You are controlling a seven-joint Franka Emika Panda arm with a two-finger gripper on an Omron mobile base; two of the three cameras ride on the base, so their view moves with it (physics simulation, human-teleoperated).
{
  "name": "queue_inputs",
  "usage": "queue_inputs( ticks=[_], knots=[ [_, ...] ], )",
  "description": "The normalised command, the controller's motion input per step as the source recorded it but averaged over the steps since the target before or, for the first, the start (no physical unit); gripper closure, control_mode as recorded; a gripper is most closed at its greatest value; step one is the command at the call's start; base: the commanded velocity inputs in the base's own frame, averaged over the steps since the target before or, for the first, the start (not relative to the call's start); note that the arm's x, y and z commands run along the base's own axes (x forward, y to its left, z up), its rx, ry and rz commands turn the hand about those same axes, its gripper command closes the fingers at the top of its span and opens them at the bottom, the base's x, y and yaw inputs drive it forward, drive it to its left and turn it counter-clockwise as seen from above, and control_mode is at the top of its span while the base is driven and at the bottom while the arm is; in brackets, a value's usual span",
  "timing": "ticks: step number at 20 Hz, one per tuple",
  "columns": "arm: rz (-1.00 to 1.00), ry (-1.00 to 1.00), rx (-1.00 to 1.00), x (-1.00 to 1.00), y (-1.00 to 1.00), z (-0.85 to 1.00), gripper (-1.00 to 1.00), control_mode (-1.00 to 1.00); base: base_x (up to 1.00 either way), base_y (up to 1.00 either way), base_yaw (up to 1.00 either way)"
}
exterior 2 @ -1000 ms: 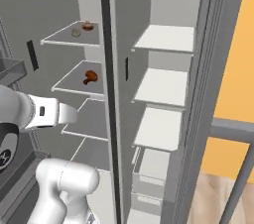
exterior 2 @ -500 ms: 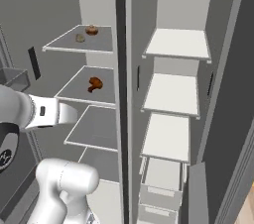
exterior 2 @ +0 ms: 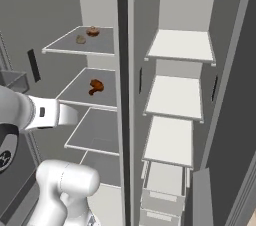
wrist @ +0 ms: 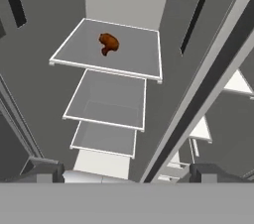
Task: Gather the garlic and mushroom from the fridge and place them on a tray on the dining counter. Then gather the chicken drumstick and fish from the fridge and place them on the other tray.
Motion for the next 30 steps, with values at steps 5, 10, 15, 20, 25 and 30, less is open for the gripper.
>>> queue_inputs(
  ticks=[5,10,15,20,25,30],
  knots=[
    [0.00,0.00,0.00,0.00,0.00,0.00,-1.00,1.00,0.46,-0.24,0.11],
    [0.04,0.00,0.01,0.10,-0.06,0.00,-1.00,-1.00,0.36,-0.19,0.11],
    [0.25,0.00,0.08,0.75,-0.11,-0.02,-1.00,-1.00,0.00,0.00,0.00],
    [0.04,0.02,0.03,1.00,0.20,0.00,-1.00,-1.00,0.00,0.00,0.00],
    [-0.05,0.03,0.00,0.91,0.36,0.00,-1.00,-1.00,0.00,0.00,0.00],
    [-0.05,0.01,0.00,0.73,0.24,-0.08,-1.00,-1.00,0.00,0.00,0.00]
  ],
)
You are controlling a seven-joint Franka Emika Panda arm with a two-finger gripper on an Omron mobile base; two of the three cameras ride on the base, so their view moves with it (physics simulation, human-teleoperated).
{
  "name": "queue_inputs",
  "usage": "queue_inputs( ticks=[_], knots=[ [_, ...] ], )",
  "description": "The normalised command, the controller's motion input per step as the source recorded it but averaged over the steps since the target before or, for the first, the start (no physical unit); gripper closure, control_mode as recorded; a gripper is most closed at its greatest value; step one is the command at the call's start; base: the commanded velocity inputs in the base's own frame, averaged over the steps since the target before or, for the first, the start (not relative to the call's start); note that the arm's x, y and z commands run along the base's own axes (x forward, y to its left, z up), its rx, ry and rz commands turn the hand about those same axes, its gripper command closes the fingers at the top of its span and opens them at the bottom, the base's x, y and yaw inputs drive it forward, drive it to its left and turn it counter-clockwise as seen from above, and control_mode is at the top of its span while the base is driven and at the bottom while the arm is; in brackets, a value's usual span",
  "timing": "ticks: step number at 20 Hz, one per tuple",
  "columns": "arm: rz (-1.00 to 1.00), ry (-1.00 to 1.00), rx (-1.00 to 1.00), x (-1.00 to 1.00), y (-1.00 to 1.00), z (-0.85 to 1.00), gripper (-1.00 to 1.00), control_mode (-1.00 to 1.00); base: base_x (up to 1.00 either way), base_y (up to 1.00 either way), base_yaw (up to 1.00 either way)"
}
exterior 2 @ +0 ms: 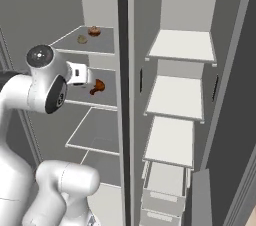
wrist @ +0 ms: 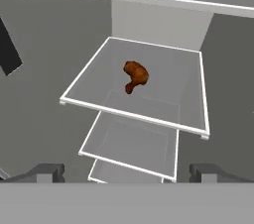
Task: Gather the garlic and mushroom from the fridge and place them on a tray on the dining counter. Then gather the chicken drumstick and fish from the fridge and place them on the other tray.
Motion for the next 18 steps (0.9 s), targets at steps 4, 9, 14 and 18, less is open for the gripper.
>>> queue_inputs(
  ticks=[4,9,14,18],
  knots=[
    [-0.01,0.00,0.00,0.35,0.01,-0.20,-1.00,-1.00,0.00,0.00,0.00],
    [-0.05,0.00,0.00,0.05,0.00,-0.24,-1.00,-1.00,0.00,0.00,0.00],
    [-0.09,0.01,0.00,0.24,0.00,-0.19,-1.00,-1.00,0.00,0.00,0.00],
    [-0.07,0.01,0.00,0.24,0.00,-0.16,-1.00,-1.00,0.00,0.00,0.00]
  ],
)
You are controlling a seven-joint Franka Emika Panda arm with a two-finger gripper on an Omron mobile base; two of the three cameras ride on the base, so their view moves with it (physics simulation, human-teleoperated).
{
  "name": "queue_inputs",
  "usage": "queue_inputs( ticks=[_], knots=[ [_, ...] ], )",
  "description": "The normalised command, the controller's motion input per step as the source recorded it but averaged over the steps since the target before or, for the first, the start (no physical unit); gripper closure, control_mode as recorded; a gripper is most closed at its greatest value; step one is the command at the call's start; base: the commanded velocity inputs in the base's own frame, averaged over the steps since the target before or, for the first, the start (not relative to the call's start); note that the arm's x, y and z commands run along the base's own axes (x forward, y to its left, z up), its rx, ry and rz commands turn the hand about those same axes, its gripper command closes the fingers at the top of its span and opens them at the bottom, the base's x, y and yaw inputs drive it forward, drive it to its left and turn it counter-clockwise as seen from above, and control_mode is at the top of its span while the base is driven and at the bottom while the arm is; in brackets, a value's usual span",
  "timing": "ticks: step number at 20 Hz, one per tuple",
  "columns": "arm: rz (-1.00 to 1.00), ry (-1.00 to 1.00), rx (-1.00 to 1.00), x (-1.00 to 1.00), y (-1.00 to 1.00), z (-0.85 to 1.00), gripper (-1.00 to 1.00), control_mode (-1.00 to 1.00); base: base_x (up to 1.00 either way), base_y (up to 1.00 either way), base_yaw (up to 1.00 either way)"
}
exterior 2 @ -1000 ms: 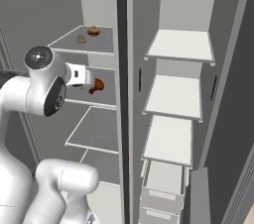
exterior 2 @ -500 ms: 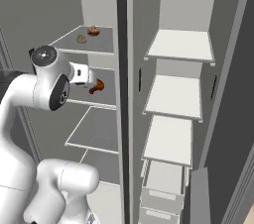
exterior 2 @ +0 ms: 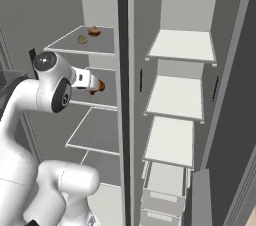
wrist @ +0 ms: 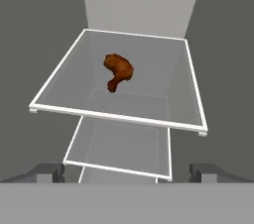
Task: Gather the garlic and mushroom from the fridge and place them on a tray on the dining counter. Then gather the chicken drumstick and fish from the fridge and place them on the other tray.
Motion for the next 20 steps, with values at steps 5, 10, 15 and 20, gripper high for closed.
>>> queue_inputs(
  ticks=[5,10,15,20],
  knots=[
    [-0.01,0.00,0.01,0.29,0.00,-0.16,-1.00,-1.00,0.00,0.00,0.00],
    [0.00,0.00,0.01,0.42,0.00,-0.13,-1.00,-1.00,0.00,0.00,0.00],
    [0.00,0.02,0.01,0.45,0.06,-0.25,-1.00,-1.00,0.00,0.00,0.00],
    [-0.01,0.01,0.00,0.44,0.15,-0.25,-1.00,-1.00,0.00,0.00,0.00]
  ],
)
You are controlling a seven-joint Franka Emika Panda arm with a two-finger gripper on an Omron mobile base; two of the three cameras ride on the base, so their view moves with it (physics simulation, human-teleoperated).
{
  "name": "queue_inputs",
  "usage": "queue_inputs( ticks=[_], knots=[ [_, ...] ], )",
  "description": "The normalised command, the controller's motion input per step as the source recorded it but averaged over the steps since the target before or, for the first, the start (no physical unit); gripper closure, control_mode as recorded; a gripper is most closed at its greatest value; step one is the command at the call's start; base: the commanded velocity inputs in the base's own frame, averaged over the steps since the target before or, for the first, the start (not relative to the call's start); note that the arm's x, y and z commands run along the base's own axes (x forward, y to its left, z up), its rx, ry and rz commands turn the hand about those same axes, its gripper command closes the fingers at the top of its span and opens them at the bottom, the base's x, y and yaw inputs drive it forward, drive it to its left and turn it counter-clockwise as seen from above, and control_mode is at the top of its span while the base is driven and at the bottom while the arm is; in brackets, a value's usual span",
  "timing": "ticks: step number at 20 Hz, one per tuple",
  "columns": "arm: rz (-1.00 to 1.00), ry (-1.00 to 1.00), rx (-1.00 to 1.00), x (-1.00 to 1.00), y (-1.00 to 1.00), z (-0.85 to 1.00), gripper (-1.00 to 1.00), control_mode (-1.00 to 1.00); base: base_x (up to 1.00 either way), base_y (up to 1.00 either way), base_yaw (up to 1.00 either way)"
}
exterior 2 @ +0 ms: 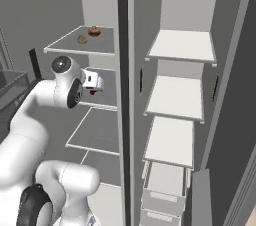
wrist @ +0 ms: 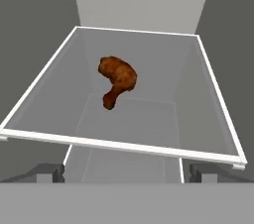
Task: Gather the garlic and mushroom from the fridge and place them on a tray on the dining counter. Then gather the chicken drumstick and fish from the fridge and place them on the other tray.
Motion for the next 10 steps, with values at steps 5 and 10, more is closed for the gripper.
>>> queue_inputs(
  ticks=[5,10],
  knots=[
    [-0.02,0.01,0.00,0.44,0.15,-0.24,-1.00,-1.00,0.00,0.00,0.00],
    [-0.01,0.03,0.00,0.41,0.07,-0.24,-1.00,-1.00,0.00,0.00,0.00]
  ],
)
